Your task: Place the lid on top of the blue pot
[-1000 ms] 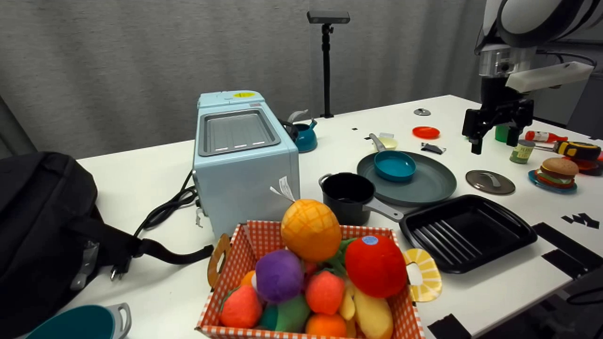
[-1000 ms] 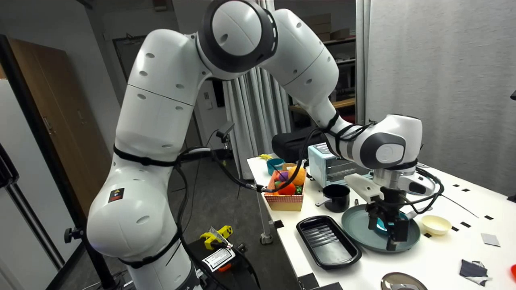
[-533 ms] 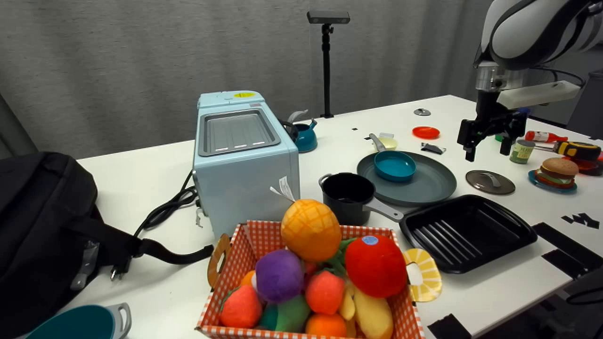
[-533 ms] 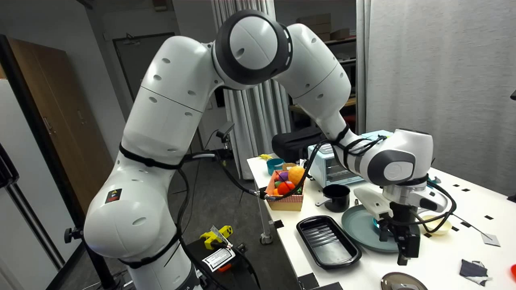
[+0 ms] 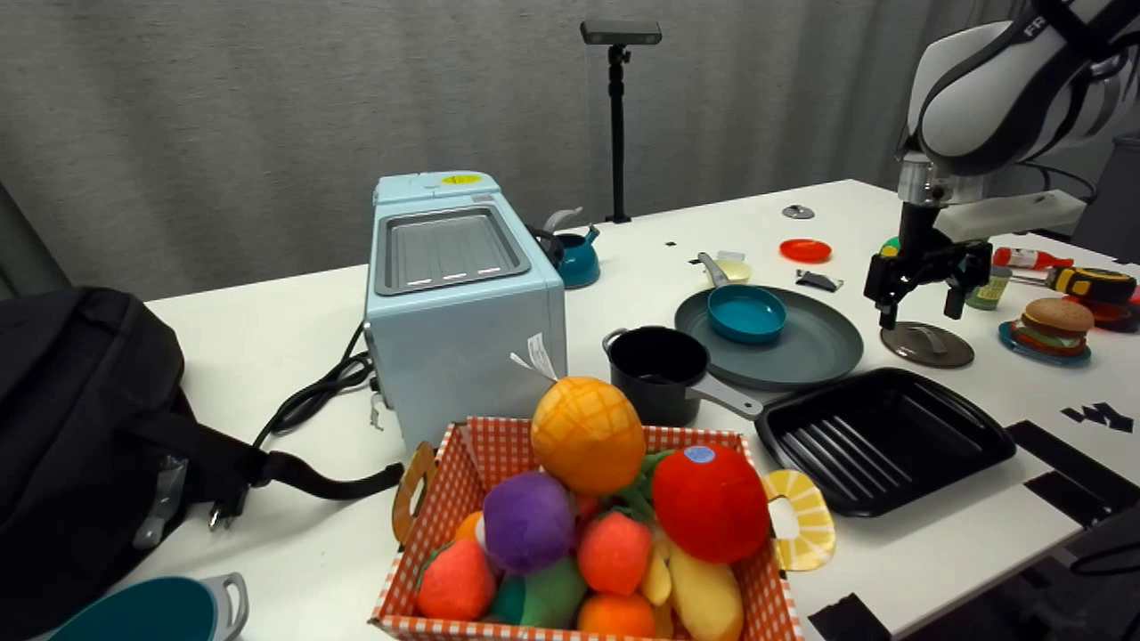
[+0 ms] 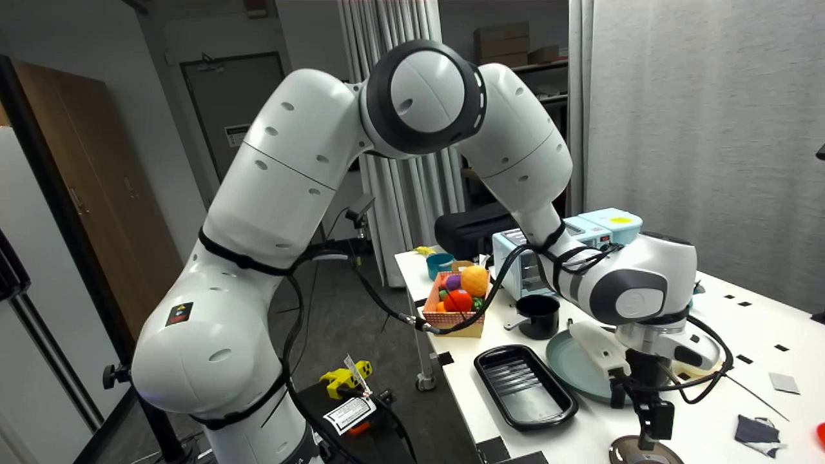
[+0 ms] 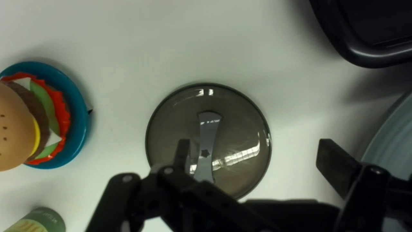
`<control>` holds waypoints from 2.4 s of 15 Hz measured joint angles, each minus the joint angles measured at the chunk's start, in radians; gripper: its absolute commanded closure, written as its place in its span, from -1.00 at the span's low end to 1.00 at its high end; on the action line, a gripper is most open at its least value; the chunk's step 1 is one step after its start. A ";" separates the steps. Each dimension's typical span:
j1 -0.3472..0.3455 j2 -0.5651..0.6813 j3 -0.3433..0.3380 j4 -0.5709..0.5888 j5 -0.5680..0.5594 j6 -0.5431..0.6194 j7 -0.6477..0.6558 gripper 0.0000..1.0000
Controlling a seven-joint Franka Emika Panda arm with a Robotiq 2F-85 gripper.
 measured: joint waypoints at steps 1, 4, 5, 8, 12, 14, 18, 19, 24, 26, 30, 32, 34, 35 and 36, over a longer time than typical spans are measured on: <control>-0.001 0.010 0.000 0.001 0.002 0.013 0.000 -1.00; -0.005 0.039 -0.002 0.011 0.014 0.049 0.001 -1.00; -0.007 0.048 -0.003 0.016 0.018 0.058 0.002 -1.00; -0.014 0.069 -0.007 0.030 0.032 0.069 0.003 -1.00; -0.025 0.090 -0.007 0.046 0.045 0.070 0.003 -0.45; -0.027 0.100 -0.007 0.053 0.055 0.070 0.003 -0.39; -0.028 0.102 -0.006 0.067 0.069 0.070 0.003 0.13; -0.028 0.101 -0.006 0.072 0.071 0.070 0.003 0.15; -0.029 0.098 -0.008 0.089 0.071 0.070 0.004 0.90; -0.029 0.098 -0.008 0.094 0.071 0.069 0.004 1.00; -0.029 0.099 -0.007 0.097 0.071 0.068 0.004 0.93; -0.030 0.099 -0.008 0.100 0.071 0.065 0.004 0.93; -0.031 0.097 -0.012 0.102 0.071 0.064 0.004 0.93; -0.031 0.093 -0.016 0.103 0.071 0.061 0.004 0.93; -0.031 0.086 -0.022 0.104 0.071 0.055 0.004 0.93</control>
